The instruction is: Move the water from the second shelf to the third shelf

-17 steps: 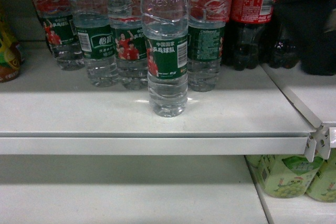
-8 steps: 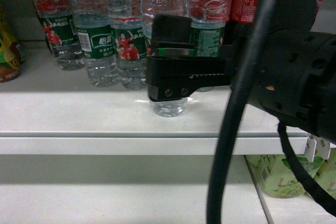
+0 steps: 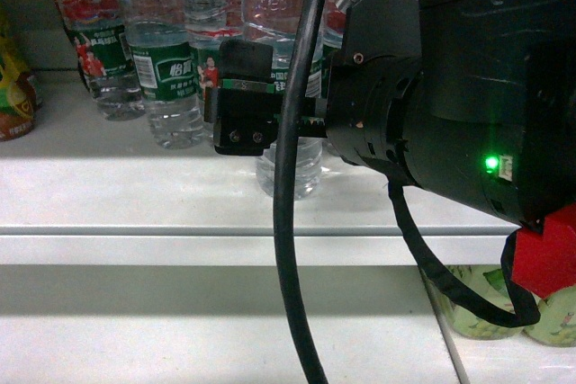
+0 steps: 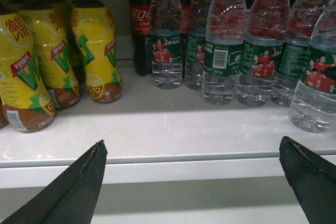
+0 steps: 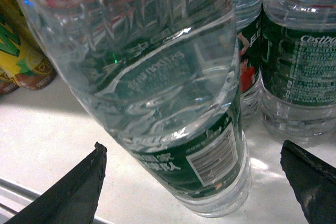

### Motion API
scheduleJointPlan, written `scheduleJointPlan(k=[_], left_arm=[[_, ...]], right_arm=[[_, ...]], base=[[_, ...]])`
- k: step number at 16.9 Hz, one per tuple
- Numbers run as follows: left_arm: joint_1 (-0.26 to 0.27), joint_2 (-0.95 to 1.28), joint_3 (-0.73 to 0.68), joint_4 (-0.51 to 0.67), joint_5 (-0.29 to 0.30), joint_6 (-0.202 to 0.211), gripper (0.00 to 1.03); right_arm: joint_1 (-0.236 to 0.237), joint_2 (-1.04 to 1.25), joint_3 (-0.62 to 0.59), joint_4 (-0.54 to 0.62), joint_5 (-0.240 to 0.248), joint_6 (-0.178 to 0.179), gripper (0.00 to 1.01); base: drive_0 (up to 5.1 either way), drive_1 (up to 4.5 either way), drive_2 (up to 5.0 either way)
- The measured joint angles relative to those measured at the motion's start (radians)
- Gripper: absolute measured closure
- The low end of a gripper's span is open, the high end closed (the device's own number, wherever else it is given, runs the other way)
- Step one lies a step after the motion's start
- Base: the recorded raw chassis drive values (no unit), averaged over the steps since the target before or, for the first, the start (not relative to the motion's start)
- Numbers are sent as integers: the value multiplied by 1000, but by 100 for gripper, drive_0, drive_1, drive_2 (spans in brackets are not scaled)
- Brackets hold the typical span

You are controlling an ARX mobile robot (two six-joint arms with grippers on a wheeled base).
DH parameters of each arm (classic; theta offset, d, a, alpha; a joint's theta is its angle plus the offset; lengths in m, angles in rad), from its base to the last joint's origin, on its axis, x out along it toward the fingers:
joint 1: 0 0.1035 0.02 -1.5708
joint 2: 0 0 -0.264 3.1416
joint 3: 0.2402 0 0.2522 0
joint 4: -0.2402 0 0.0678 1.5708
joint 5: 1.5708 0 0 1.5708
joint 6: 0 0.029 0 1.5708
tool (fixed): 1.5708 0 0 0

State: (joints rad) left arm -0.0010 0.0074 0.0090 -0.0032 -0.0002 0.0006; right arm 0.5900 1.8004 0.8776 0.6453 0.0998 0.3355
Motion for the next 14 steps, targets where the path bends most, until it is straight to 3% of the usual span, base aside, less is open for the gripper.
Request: scheduleJointPlan(k=[6, 8, 10, 14], left_arm=[[0, 0, 0, 0, 0, 0, 5], [0, 0, 0, 0, 0, 0, 5], [0, 0, 0, 0, 0, 0, 5], [0, 0, 0, 0, 0, 0, 5]], right_arm=[[17, 71, 104, -46, 63, 21, 3], [40, 94, 121, -15, 111, -51, 3], [45, 104, 133, -8, 126, -113, 3], [49, 120, 143, 0, 151, -169, 3]], base=[[0, 0, 0], [0, 0, 0], [0, 0, 0], [0, 0, 0]])
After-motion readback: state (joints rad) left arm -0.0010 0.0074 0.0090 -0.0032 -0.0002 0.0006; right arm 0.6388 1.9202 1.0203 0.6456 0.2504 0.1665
